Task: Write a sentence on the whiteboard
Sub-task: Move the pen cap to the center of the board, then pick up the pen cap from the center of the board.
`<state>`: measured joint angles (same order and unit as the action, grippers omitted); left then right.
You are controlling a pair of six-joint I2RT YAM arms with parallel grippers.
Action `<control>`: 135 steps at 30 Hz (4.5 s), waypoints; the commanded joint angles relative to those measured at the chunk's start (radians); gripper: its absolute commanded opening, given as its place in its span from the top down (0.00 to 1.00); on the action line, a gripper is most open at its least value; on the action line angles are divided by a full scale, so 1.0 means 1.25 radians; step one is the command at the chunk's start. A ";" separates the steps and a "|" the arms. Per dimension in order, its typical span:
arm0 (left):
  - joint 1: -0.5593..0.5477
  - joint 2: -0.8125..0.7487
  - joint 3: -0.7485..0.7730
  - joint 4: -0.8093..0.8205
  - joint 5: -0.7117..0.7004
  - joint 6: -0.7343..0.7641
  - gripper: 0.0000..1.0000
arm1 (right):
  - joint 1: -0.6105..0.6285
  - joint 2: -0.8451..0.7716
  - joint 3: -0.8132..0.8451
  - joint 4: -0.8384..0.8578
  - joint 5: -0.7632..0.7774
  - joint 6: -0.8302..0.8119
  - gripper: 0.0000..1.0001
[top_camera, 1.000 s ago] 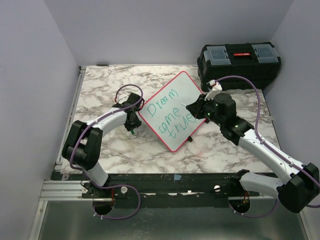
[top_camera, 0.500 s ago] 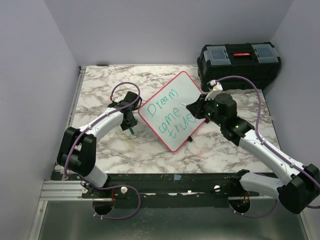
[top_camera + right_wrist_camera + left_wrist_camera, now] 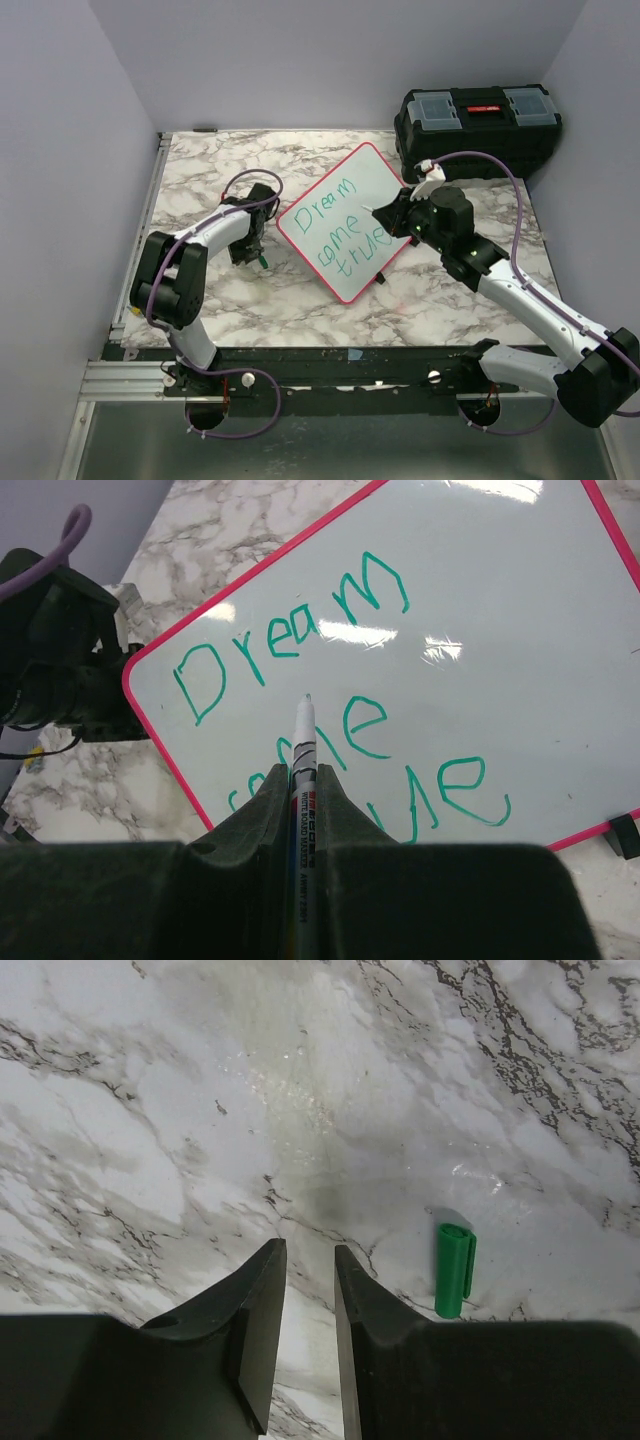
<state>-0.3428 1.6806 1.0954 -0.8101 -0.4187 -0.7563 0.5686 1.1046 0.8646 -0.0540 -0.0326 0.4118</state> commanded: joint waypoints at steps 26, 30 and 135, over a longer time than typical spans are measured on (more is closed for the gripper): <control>-0.025 0.000 0.040 -0.061 0.000 0.038 0.66 | 0.003 -0.017 -0.013 0.017 -0.012 0.006 0.99; -0.025 0.058 0.067 -0.093 0.014 0.046 0.62 | 0.004 -0.026 -0.011 0.016 -0.013 0.006 0.99; -0.035 -0.147 0.017 0.260 0.315 0.306 1.00 | 0.008 0.027 0.095 -0.007 -0.143 0.002 0.99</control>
<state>-0.4000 1.5925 1.1263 -0.5137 -0.0837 -0.4400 0.5705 1.1213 0.9375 -0.0837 -0.1215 0.4282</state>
